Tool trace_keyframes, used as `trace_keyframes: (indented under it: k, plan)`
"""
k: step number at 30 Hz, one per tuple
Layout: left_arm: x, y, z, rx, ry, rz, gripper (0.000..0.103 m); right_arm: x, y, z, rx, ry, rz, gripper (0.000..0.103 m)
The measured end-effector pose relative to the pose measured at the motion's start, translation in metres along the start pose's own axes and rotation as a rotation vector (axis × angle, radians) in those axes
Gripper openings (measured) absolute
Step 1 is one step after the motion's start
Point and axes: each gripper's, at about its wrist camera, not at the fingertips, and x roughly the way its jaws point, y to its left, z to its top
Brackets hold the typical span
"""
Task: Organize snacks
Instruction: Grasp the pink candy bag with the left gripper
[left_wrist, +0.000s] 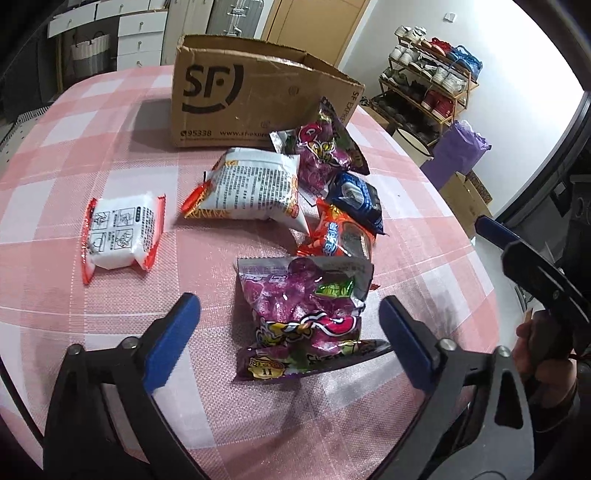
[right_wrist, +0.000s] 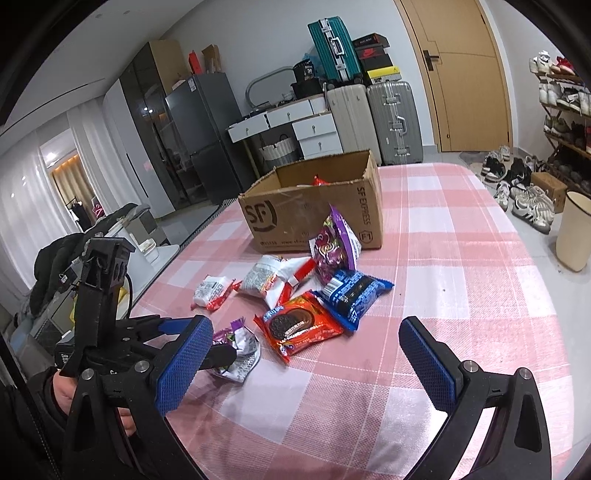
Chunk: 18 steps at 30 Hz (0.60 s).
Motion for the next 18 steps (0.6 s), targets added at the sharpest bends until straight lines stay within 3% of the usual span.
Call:
trace_keyframes:
  k: [2,4,6,11,18]
  plan:
    - [0.004,0.000,-0.001,0.004,0.013,-0.018,0.079,0.002,-0.001,-0.001,0.004,0.005,0.003,0.102]
    - [0.008,-0.002,-0.001,0.015,0.034,-0.083,0.065,0.005,-0.003,-0.002,0.008,0.009,0.003,0.102]
    - [0.007,-0.006,-0.002,0.043,0.032,-0.073,0.054,0.007,-0.004,-0.002,0.012,0.014,0.003,0.102]
    - [0.005,-0.010,-0.003,0.076,0.020,-0.073,0.041,0.008,-0.003,-0.001,0.017,0.015,0.005,0.102]
    - [-0.002,-0.003,-0.006,0.055,0.001,-0.065,0.039,0.006,0.003,-0.002,0.004,0.012,0.006,0.102]
